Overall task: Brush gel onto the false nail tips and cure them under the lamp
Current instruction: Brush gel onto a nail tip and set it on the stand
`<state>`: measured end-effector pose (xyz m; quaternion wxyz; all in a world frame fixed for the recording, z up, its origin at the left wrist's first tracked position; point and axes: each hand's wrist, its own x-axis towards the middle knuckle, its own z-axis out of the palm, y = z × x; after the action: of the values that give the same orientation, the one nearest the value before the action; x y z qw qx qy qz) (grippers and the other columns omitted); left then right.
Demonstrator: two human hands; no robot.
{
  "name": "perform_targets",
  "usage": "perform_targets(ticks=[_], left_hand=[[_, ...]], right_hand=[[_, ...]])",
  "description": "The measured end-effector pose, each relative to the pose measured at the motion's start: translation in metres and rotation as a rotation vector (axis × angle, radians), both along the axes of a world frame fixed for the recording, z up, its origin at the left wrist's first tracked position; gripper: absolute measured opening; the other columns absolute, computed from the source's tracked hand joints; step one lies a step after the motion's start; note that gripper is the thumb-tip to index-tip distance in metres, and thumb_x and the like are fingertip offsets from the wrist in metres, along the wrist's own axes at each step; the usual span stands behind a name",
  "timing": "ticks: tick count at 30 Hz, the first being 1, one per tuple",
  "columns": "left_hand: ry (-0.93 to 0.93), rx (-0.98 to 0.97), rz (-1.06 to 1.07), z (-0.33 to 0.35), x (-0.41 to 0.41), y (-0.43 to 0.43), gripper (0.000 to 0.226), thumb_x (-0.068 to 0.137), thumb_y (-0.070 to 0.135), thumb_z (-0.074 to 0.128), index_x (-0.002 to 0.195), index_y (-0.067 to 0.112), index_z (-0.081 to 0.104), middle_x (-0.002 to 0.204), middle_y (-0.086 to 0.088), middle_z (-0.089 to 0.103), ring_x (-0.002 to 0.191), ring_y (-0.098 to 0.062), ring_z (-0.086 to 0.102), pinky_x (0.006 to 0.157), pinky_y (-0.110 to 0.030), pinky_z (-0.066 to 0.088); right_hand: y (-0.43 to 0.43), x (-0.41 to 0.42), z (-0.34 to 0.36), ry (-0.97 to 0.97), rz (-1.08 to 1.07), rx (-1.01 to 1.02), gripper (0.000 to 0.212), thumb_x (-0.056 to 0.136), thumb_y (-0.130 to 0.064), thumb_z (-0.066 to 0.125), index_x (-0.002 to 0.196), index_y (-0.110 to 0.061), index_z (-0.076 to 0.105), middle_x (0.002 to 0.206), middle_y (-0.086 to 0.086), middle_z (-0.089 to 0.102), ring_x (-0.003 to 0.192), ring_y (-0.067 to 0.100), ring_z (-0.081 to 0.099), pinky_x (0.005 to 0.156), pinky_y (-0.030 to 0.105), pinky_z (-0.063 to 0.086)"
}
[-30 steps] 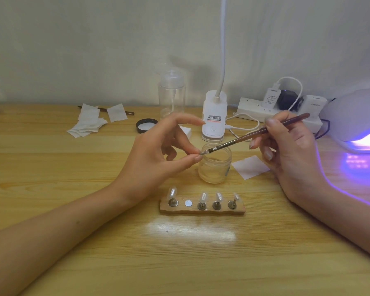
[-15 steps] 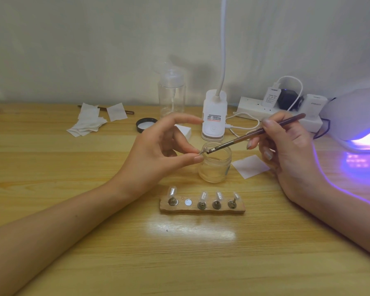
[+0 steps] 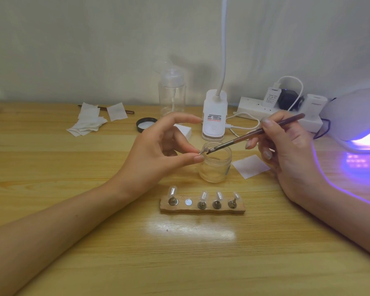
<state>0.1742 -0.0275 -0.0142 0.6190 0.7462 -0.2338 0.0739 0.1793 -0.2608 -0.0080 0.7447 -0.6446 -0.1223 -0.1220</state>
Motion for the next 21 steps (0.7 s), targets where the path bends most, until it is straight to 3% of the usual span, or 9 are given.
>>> perform_targets(ticks=[3,6,12,18,21], left_hand=[[-0.005,0.000,0.008,-0.0006,0.0004,-0.0003,0.057,0.073,0.018,0.083,0.125,0.020,0.062,0.074,0.001,0.069,0.082,-0.021,0.072,0.075,-0.054,0.055],[-0.022,0.012,0.021,-0.0023,0.0021,-0.0001,0.053,0.076,0.010,0.083,0.124,0.020,0.062,0.074,0.000,0.070,0.077,-0.012,0.069,0.060,-0.051,0.045],[-0.040,0.012,0.023,-0.0029,0.0026,0.0001,0.052,0.076,0.016,0.082,0.124,0.020,0.062,0.075,0.001,0.071,0.076,-0.007,0.068,0.057,-0.047,0.043],[-0.049,0.016,0.018,-0.0049,0.0037,0.0016,0.051,0.079,0.011,0.082,0.124,0.019,0.062,0.076,0.003,0.070,0.081,-0.009,0.070,0.058,-0.054,0.043],[-0.064,0.027,0.020,-0.0059,0.0044,0.0018,0.049,0.080,0.011,0.083,0.124,0.021,0.062,0.078,0.003,0.072,0.083,-0.009,0.070,0.057,-0.047,0.040]], right_hand=[[-0.0006,0.0009,-0.0004,0.010,-0.034,-0.019,0.025,0.096,-0.028,0.057,0.071,-0.029,0.054,0.065,0.007,0.067,0.045,0.012,0.035,0.041,0.017,0.027],[-0.0022,0.0011,0.0000,0.000,-0.046,0.044,0.031,0.101,-0.024,0.054,0.070,-0.030,0.055,0.064,0.006,0.067,0.044,0.010,0.035,0.041,0.017,0.027],[-0.0004,0.0012,0.0003,-0.018,0.016,0.038,0.025,0.096,-0.032,0.054,0.071,-0.031,0.056,0.069,0.006,0.070,0.045,0.010,0.038,0.045,0.016,0.032],[-0.0007,0.0008,-0.0007,0.013,0.001,-0.006,0.022,0.093,-0.037,0.060,0.072,-0.031,0.056,0.068,0.006,0.069,0.045,0.010,0.038,0.043,0.017,0.029],[-0.0008,0.0007,-0.0005,0.037,-0.025,-0.011,0.020,0.093,-0.035,0.059,0.075,-0.029,0.053,0.068,0.007,0.069,0.045,0.011,0.036,0.042,0.017,0.027]])
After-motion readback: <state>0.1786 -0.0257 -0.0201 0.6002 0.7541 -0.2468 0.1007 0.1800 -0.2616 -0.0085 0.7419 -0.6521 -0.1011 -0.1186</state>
